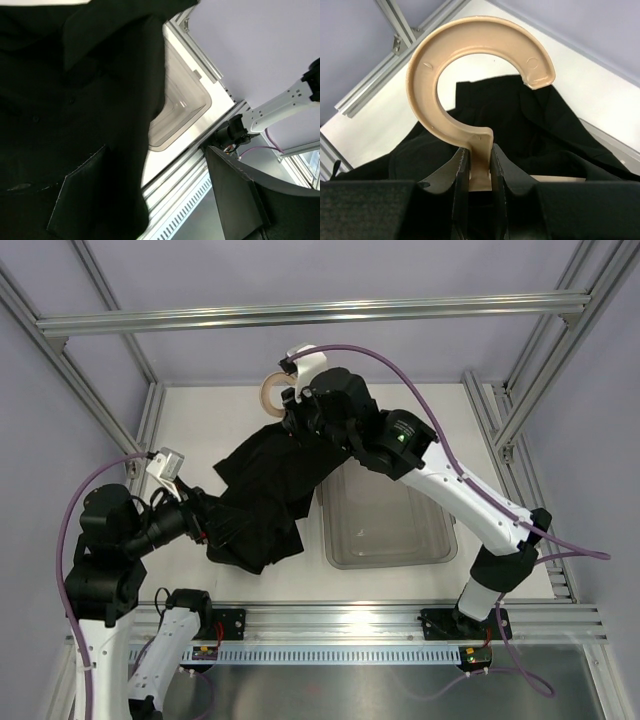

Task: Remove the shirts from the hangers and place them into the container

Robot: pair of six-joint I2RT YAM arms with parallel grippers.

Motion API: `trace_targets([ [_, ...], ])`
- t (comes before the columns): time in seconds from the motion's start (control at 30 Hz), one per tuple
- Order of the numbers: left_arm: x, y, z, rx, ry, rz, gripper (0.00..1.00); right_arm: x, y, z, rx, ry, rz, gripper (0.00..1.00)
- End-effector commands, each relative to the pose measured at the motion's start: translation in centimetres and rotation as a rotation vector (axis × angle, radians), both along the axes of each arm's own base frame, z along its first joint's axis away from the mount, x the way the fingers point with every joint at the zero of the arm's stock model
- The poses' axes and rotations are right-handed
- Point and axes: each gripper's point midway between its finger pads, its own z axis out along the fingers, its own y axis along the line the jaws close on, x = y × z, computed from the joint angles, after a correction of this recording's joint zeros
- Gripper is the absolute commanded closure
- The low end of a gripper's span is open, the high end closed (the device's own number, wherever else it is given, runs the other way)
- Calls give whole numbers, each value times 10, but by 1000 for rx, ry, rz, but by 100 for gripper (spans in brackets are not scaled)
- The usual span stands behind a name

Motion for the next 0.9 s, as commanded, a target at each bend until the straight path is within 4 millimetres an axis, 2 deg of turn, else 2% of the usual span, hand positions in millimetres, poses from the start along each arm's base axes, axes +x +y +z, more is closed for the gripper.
trace_targets([
  [0.0,-2,5,-10,25,10,28,19,-5,-30,68,104,-118,-50,100],
  [0.23,-2,12,-20,55,27,73,24,-2,-42,81,94,-154,-82,100],
  [0.3,-2,14,-20,64,23,86,29,-2,-47,85,86,-165,-97,100],
  [0.67,-4,15,-7,59,-12,97,36,5,-69,83,78,-169,-141,100],
  [0.77,-6,15,-4,59,-24,94,44,10,-77,77,64,-164,-161,100],
  [0.87,-6,14,-4,59,-23,89,68,13,-82,74,64,-159,-173,100],
])
